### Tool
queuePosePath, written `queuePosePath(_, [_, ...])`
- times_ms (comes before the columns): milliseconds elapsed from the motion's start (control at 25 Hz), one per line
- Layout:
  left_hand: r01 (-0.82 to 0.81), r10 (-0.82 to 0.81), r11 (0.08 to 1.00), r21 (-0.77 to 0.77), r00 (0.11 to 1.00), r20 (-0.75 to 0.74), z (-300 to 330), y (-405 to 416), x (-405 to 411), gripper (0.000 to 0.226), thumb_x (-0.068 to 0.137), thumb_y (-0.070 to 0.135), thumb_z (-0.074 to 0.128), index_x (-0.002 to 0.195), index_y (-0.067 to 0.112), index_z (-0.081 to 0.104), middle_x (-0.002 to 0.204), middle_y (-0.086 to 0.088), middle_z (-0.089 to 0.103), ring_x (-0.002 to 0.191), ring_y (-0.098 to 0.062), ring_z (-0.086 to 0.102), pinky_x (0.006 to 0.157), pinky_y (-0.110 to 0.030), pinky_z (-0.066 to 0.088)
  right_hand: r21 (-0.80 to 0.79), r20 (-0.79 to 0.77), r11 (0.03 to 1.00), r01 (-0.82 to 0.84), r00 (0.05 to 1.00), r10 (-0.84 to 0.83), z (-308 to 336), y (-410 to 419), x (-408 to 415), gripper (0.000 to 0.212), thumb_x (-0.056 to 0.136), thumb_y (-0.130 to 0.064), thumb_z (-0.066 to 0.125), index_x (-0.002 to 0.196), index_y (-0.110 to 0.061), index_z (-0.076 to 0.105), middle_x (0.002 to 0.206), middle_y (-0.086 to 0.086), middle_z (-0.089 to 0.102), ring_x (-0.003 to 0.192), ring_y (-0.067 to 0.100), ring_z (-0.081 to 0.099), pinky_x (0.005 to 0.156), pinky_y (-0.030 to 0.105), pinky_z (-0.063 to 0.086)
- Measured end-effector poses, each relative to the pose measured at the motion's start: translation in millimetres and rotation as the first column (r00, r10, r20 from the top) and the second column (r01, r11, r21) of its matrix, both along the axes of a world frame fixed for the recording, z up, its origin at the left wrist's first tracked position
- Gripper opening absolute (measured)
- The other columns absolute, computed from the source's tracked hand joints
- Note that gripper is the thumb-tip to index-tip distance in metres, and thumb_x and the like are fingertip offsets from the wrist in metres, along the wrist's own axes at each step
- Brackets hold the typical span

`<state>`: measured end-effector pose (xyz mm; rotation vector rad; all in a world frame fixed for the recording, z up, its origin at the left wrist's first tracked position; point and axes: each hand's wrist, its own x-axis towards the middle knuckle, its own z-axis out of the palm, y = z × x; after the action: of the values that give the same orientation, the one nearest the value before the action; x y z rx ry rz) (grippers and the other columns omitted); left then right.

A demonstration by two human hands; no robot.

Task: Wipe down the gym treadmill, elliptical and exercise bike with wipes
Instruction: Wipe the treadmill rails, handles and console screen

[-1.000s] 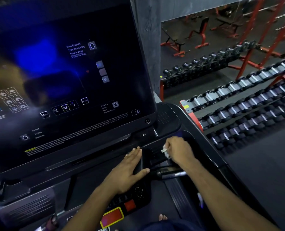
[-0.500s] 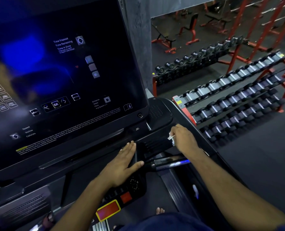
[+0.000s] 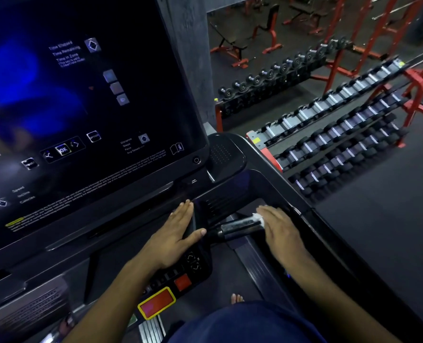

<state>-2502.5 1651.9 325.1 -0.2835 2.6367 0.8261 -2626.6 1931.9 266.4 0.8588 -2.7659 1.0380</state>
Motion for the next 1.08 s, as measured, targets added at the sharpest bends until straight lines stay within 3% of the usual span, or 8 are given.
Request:
queuePosePath(200, [0.000,0.000,1.000,-0.002,1.000,0.006,3.6,3.3,-1.2,0.099,0.085,0.082,0.025,0.161,0.027,-0.006,0.166,0.016,-0.015,0.149,0.007,-0.020,0.125,-0.025,-0.008,-0.061,-0.227,0.985,-0.164,0.963,0.146,-9.9,-61.6,50.4,0.037,0.097,-0.005,0.044,0.127,-0.005,0.065,0.129,0.006,0.065,0.126,0.020,0.057,0.119,0.044,0.033])
queuePosePath(360, [0.001,-0.001,1.000,0.000,1.000,0.009,4.4,3.7,-1.3,0.093,0.089,0.073,0.029,0.161,0.025,-0.006,0.166,0.015,-0.015,0.148,0.007,-0.020,0.124,-0.023,-0.009,0.008,-0.282,0.947,-0.320,0.908,0.310,-9.8,-54.0,40.2,0.043,0.093,0.003,0.045,0.131,-0.007,0.063,0.130,0.005,0.063,0.126,0.018,0.056,0.119,0.044,0.033])
queuePosePath(480, [0.008,-0.008,1.000,-0.013,1.000,0.018,3.3,2.3,-0.1,0.092,0.090,0.074,0.028,0.161,0.027,-0.007,0.166,0.017,-0.016,0.147,0.009,-0.021,0.125,-0.025,-0.008,0.023,-0.289,0.983,-0.184,0.940,0.183,-13.6,-22.3,3.1,0.035,0.093,-0.004,0.041,0.112,-0.007,0.071,0.108,0.006,0.068,0.104,0.022,0.062,0.112,0.046,0.040])
queuePosePath(680, [-0.003,0.003,1.000,-0.010,1.000,0.007,3.4,2.0,1.3,0.091,0.091,0.073,0.030,0.161,0.028,-0.005,0.166,0.017,-0.014,0.148,0.009,-0.018,0.125,-0.025,-0.006,0.138,-0.171,0.990,0.013,0.985,0.011,0.5,-11.3,-33.2,0.016,0.086,-0.007,0.050,0.077,-0.009,0.062,0.073,0.005,0.060,0.069,0.027,0.057,0.070,0.045,0.053])
queuePosePath(840, [-0.019,0.019,1.000,0.007,1.000,-0.004,4.7,2.4,1.2,0.097,0.086,0.081,0.027,0.162,0.028,-0.005,0.166,0.017,-0.013,0.149,0.008,-0.017,0.126,-0.026,-0.005,-0.181,-0.143,0.977,-0.108,0.986,0.082,9.6,-26.5,5.5,0.022,0.086,-0.005,0.053,0.086,-0.008,0.075,0.092,0.000,0.073,0.093,0.011,0.065,0.090,0.023,0.052])
queuePosePath(880, [-0.018,0.018,1.000,0.004,1.000,-0.010,4.1,1.8,1.2,0.101,0.084,0.086,0.023,0.162,0.029,-0.005,0.166,0.017,-0.013,0.148,0.009,-0.017,0.126,-0.027,-0.005,-0.317,-0.040,0.945,-0.078,0.997,0.069,13.1,-28.1,21.8,0.025,0.087,-0.003,0.052,0.089,-0.007,0.077,0.096,-0.001,0.075,0.098,0.008,0.067,0.094,0.020,0.051])
queuePosePath(960, [-0.010,0.010,1.000,0.000,1.000,-0.018,1.2,0.2,1.5,0.108,0.078,0.094,0.017,0.161,0.029,-0.005,0.166,0.017,-0.013,0.148,0.010,-0.018,0.127,-0.029,-0.004,-0.508,0.341,0.807,0.302,0.931,-0.133,-0.6,-18.8,45.1,0.028,0.087,0.003,0.055,0.090,-0.012,0.078,0.095,-0.005,0.076,0.095,0.005,0.069,0.091,0.020,0.052])
queuePosePath(1080, [-0.005,0.005,1.000,-0.006,1.000,-0.017,-0.5,-0.2,2.1,0.106,0.080,0.092,0.018,0.161,0.029,-0.006,0.166,0.016,-0.014,0.148,0.010,-0.019,0.127,-0.030,-0.004,-0.263,0.864,0.449,0.854,0.416,-0.284,-39.7,6.0,51.5,0.019,0.084,-0.012,0.060,0.080,-0.023,0.073,0.099,0.010,0.075,0.093,0.023,0.069,0.096,0.048,0.055])
